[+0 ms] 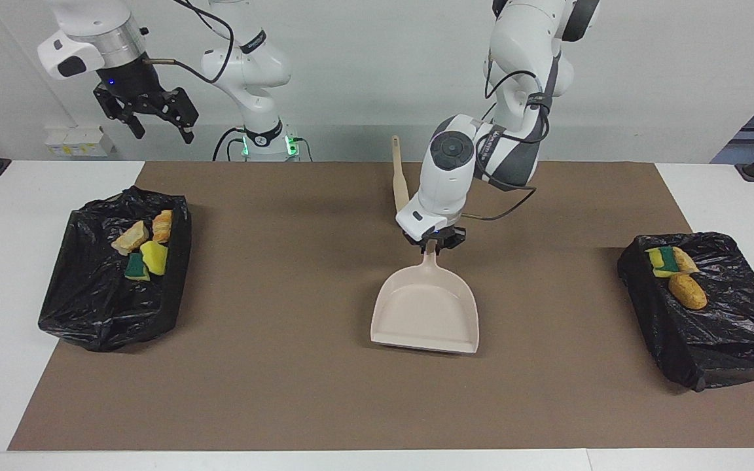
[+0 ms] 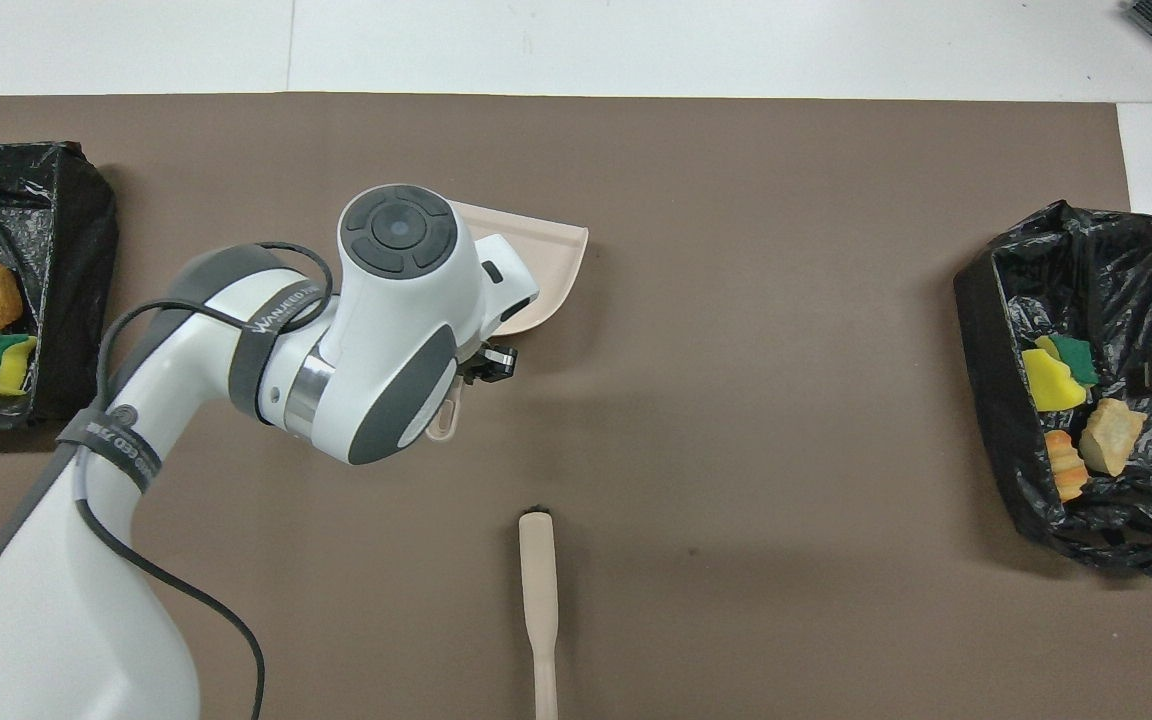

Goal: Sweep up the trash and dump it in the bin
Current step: 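Carry the emptied dustpan with the left gripper back to the table center, then release the dustpan and withdraw the left gripper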

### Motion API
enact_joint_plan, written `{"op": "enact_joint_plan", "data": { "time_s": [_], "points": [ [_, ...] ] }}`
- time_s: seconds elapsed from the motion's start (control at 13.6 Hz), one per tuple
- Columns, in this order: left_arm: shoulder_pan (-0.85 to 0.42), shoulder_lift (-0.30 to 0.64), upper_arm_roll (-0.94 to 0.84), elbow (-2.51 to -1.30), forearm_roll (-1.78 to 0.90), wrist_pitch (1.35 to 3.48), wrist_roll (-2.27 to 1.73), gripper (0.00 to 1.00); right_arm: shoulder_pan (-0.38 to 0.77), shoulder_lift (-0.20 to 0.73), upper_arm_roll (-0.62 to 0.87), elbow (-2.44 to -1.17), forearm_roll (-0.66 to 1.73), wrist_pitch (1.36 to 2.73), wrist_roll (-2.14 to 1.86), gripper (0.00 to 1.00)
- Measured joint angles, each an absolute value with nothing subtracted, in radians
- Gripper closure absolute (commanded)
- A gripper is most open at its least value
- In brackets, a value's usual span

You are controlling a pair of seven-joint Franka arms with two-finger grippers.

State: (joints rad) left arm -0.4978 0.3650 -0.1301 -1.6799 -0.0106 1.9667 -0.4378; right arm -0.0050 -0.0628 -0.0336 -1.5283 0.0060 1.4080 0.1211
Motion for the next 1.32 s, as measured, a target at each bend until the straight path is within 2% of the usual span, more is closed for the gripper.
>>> {"op": "enact_joint_plan", "data": {
  "time_s": [0.15, 0.22, 0.29, 0.37, 0.44, 0.52, 0.81, 1.1, 1.32],
  "points": [
    [-0.527, 0.373, -0.130, -1.707, -0.029, 1.992, -0.471, 1.00, -0.009, -0.017, -0.035, -1.507, 0.006, 1.417, 0.114, 0.00],
    [-0.538, 0.376, -0.130, -1.719, -0.030, 2.008, -0.484, 0.93, -0.008, -0.007, -0.035, -1.501, 0.007, 1.428, 0.114, 0.00],
    [-0.547, 0.382, -0.130, -1.728, -0.031, 2.017, -0.496, 0.71, -0.008, -0.004, -0.035, -1.500, 0.007, 1.438, 0.114, 0.00],
    [-0.551, 0.384, -0.129, -1.731, -0.031, 2.018, -0.509, 0.30, -0.008, -0.004, -0.034, -1.499, 0.007, 1.439, 0.114, 0.00],
    [-0.551, 0.381, -0.127, -1.731, -0.031, 2.018, -0.512, 0.04, -0.008, -0.004, -0.034, -1.496, 0.008, 1.439, 0.114, 0.00],
    [-0.551, 0.376, -0.122, -1.730, -0.031, 2.015, -0.513, 0.00, -0.008, -0.005, -0.034, -1.493, 0.008, 1.439, 0.114, 0.00],
    [-0.522, 0.324, -0.096, -1.728, -0.031, 1.957, -0.513, 0.00, -0.008, -0.005, -0.034, -1.492, 0.009, 1.440, 0.114, 0.00],
    [-0.406, 0.266, -0.087, -1.746, 0.034, 1.871, -0.462, 0.00, -0.010, -0.005, -0.035, -1.499, 0.029, 1.473, 0.126, 0.00],
    [-0.286, 0.204, -0.085, -1.821, 0.087, 1.871, -0.374, 0.00, -0.021, -0.005, -0.036, -1.512, 0.029, 1.497, 0.127, 0.00]
  ]
}}
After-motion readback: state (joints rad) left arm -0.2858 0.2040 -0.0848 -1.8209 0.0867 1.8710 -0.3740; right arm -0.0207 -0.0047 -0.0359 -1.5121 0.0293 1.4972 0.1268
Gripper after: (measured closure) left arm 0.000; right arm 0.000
